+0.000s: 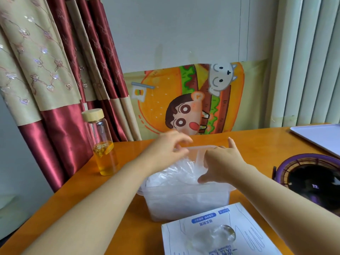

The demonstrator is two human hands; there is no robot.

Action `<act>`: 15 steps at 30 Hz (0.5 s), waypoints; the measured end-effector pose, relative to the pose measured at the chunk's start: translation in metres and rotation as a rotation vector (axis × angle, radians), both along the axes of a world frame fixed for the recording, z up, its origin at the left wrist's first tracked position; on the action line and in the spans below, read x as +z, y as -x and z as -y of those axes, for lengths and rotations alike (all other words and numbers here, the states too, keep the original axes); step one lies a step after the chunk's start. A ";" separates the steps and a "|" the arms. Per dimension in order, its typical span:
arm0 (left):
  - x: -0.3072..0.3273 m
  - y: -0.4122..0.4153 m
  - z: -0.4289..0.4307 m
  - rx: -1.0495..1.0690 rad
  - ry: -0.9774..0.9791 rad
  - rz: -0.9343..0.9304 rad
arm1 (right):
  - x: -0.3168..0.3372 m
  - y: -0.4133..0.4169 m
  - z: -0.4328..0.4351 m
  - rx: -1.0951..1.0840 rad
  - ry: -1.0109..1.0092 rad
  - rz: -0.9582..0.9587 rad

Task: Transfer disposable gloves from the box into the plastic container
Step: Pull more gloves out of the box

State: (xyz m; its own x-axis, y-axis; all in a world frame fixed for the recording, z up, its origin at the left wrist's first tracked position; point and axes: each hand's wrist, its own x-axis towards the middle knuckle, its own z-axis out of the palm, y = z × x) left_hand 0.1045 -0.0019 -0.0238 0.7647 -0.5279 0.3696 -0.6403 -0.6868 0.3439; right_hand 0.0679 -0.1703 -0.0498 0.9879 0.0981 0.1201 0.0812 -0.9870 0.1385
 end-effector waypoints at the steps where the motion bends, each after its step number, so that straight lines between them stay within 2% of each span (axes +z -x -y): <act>1: -0.002 0.002 0.008 -0.053 -0.177 -0.147 | 0.001 0.000 0.000 -0.005 0.035 -0.028; 3: -0.011 -0.004 0.017 -0.025 -0.543 -0.367 | 0.005 -0.002 0.001 -0.014 0.106 -0.056; 5: -0.020 -0.012 0.021 0.043 -0.767 -0.483 | 0.008 -0.004 0.003 0.000 0.166 -0.066; 7: -0.028 -0.017 0.024 0.057 -0.869 -0.527 | 0.007 -0.009 0.002 0.027 0.236 -0.141; 11: -0.043 -0.026 0.023 0.076 -1.061 -0.523 | -0.005 -0.024 0.000 -0.049 0.293 -0.441; 13: -0.047 -0.027 0.020 0.119 -1.099 -0.504 | -0.004 -0.026 0.000 -0.050 0.294 -0.478; 15: -0.041 -0.024 0.016 0.115 -1.042 -0.488 | 0.003 -0.020 -0.001 -0.018 0.276 -0.452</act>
